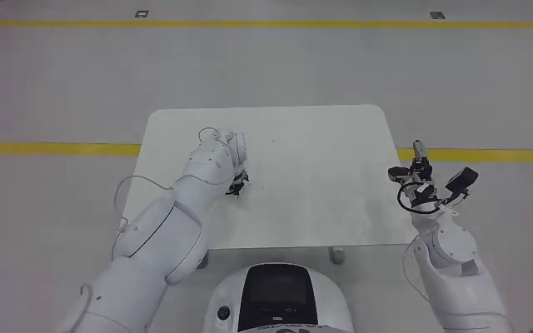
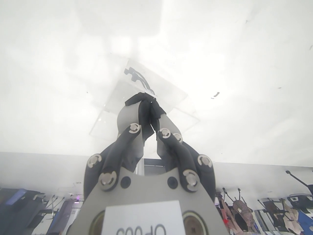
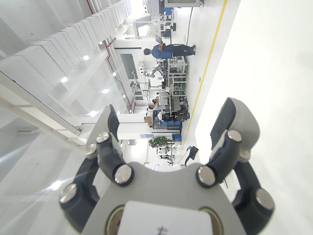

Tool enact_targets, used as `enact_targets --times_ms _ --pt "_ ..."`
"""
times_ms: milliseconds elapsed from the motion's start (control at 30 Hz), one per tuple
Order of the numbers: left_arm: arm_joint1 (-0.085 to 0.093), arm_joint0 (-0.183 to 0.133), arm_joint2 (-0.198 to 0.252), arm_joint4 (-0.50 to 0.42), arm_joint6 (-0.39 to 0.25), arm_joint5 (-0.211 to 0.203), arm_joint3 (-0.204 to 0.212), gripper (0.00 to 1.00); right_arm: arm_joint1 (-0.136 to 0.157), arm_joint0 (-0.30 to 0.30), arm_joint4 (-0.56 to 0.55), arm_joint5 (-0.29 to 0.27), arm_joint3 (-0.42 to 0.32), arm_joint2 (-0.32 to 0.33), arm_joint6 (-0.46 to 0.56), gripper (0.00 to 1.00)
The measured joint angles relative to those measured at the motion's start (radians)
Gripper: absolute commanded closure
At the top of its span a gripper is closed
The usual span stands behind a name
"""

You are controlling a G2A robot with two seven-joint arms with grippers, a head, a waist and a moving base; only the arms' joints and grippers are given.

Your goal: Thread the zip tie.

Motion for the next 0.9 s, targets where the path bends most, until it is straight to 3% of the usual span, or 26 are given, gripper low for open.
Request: enact_targets --times_ms 267,633,900 --pt "-0.002 0.007 0.01 -0.017 -0.019 0.0 -0.022 1.0 0.0 0.0 0.0 0.0 0.0 0.0 0.0 0.0" --pt "-0.002 0.007 0.011 -0.017 -0.017 0.0 -0.023 1.0 0.0 0.0 0.0 0.0 0.0 0.0 0.0 0.0" --pt "0.0 0.015 0.028 -0.001 0.058 0.0 -0.01 1.0 0.0 0.0 0.0 0.0 0.0 0.0 0.0 0.0"
